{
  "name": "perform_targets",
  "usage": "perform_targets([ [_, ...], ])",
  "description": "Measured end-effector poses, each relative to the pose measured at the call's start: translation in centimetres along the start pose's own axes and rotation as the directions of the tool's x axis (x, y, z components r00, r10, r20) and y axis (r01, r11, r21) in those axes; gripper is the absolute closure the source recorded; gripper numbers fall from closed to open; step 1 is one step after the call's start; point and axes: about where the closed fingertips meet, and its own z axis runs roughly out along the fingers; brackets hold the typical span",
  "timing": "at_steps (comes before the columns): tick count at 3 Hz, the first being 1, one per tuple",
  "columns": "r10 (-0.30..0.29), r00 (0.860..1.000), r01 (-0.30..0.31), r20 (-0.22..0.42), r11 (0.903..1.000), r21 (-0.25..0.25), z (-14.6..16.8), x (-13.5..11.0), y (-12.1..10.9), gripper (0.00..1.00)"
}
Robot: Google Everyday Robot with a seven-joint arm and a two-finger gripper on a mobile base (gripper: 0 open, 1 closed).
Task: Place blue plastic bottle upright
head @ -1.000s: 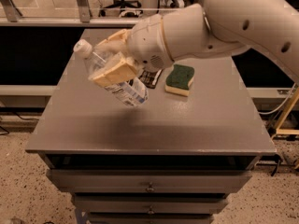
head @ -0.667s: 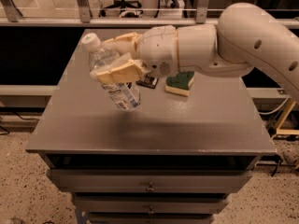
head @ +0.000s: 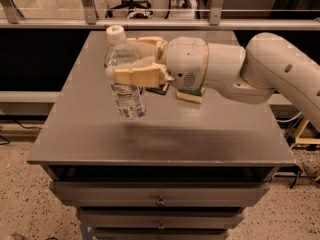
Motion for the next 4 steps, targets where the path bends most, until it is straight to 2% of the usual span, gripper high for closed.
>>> perform_targets([
  [1,0.038,0.999,-0.039,0.036,0.9992,0.01,-0.6,0.6,-0.2,1.0],
  [2,0.029,0.999,-0.03,0.026,0.9994,0.019,-0.7,1.7,-0.2,1.0],
  [3,0.022,1.0,-0.022,0.015,0.9993,0.031,-0.4,3.2,-0.2,0.82],
  [4,0.019,0.998,-0.022,0.051,0.9988,0.044,-0.3,4.5,-0.1,0.59],
])
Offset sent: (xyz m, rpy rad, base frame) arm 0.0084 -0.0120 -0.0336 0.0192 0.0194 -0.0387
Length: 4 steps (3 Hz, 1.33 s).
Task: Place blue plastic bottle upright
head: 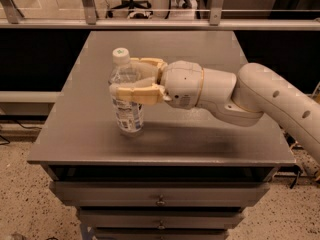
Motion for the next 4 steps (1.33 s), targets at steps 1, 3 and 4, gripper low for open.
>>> perform_targets([
  [1,-0.014,0.999,0.014,0.031,0.9999,0.009,0.0,0.7,0.0,0.35],
  [3,-0.037,0.999,0.037,0.011,0.9987,0.034,-1.4,0.8,-0.3,0.0],
  [4,-0.05,0.996,0.055,-0.076,0.9957,0.074,-3.7,0.6,-0.6,0.0],
])
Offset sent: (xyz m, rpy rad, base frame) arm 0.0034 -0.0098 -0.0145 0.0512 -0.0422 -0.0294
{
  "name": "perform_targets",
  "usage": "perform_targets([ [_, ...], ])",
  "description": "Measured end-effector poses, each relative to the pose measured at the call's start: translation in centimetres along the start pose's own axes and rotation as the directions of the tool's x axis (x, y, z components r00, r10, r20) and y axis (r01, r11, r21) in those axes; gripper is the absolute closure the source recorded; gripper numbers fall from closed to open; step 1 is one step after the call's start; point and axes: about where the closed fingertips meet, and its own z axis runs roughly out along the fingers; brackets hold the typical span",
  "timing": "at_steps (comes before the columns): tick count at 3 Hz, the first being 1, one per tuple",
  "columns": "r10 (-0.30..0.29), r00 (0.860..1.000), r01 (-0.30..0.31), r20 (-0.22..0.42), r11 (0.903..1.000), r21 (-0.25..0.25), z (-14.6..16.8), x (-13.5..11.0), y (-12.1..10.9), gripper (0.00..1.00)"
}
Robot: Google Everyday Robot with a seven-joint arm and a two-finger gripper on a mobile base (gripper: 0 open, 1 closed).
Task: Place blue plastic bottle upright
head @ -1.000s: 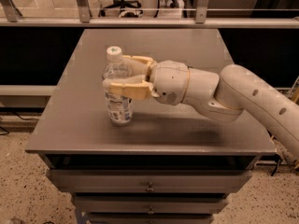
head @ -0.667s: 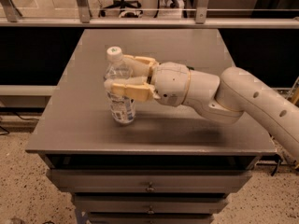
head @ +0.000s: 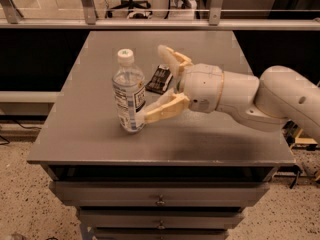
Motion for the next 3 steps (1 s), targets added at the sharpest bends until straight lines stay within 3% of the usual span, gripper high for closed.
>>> perform_targets([
  [1,-0.008,0.992,0.02,-0.128,0.9955,0.093,-4.6,0.5,-0.3,0.0],
  [2,0.014,0.974,0.03,-0.225,0.9811,0.191,-9.5,1.0,-0.6,0.0],
  [3,0.014,0.974,0.03,-0.225,0.9812,0.191,-9.4,1.0,-0.6,0.0],
])
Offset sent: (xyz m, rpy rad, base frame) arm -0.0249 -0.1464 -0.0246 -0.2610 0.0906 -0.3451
